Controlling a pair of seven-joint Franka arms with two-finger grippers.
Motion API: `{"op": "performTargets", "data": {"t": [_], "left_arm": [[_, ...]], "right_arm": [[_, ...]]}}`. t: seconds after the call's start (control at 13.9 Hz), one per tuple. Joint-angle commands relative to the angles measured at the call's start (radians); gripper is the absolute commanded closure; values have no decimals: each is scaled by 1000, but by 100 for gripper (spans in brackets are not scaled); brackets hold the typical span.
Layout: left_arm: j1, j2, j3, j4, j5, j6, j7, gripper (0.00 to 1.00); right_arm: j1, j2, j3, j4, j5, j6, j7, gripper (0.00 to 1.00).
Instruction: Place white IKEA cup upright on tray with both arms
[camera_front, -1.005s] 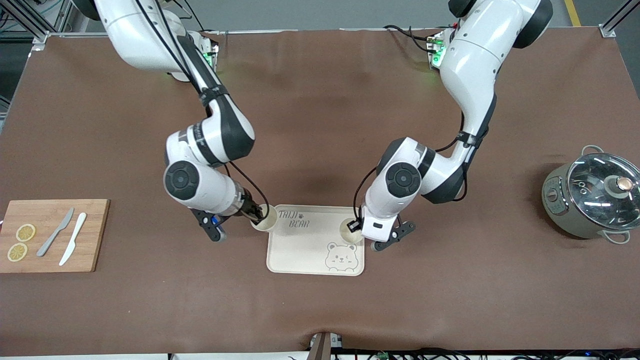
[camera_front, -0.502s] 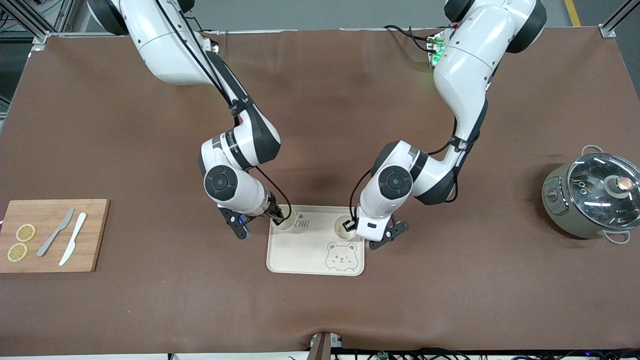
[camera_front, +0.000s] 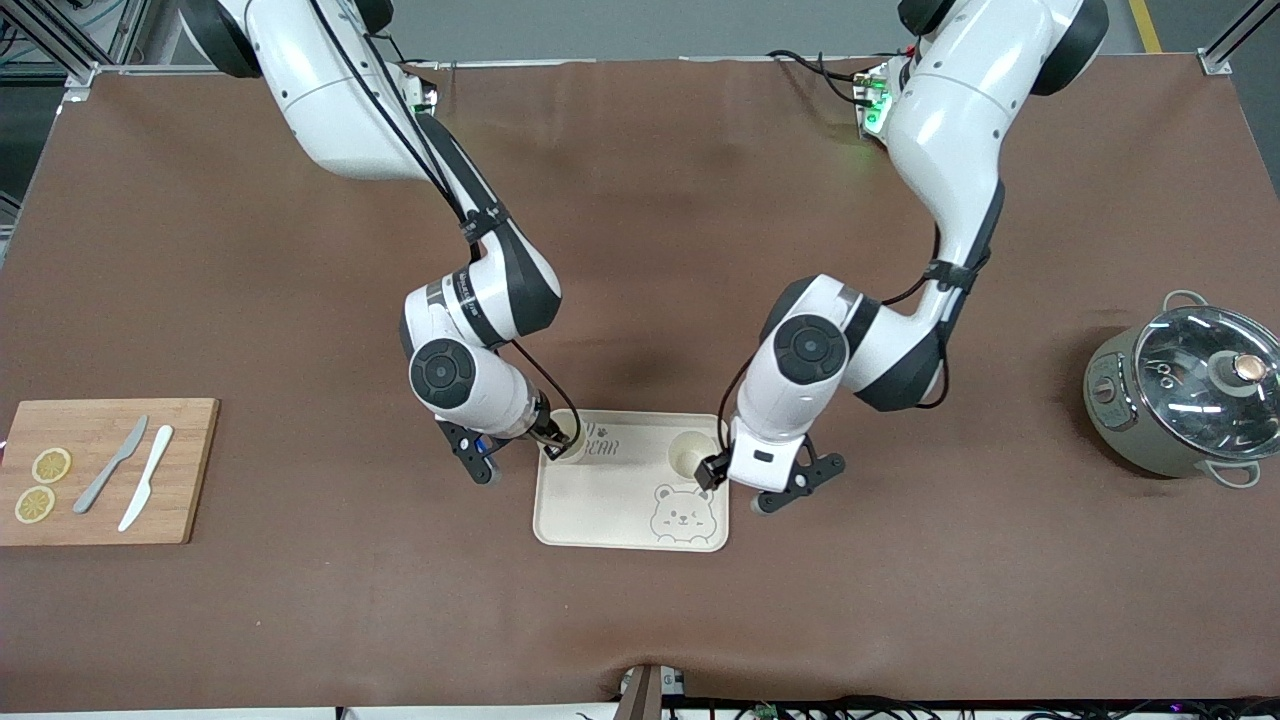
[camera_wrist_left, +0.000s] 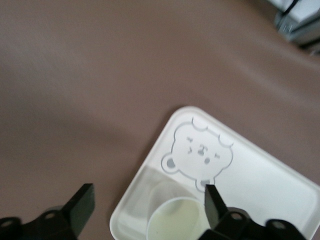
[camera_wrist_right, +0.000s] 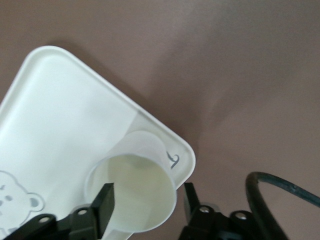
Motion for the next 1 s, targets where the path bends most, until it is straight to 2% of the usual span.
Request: {"op": "performTargets", "data": {"t": [0.0,0.22,0.36,0.57,0.79,0.93], "left_arm": [[37,-64,3,-19,90,-34,6,0],[73,-95,2,-18,198,-34,32,0],[131,-135,0,-21,197,-37,80,0],[208,-176,-12,-24,183,-51,144,0],[248,-245,-17,-21,158,-159,250,0],[265,-312,-9,-18,74,-241,412,0]], "right_arm": [[-13,-9,-4,107,17,-104,-2,0],[-37,-53,-13,159,8,-240,-4,0],[-100,-139,-8,159,8,-328,10,0],[-166,-256,-10,98,3,-424,-16,0],[-267,-378,-10,44,-9,-554,-262,0],[-325,-450,-11,9,-39,-623,-423,0]]}}
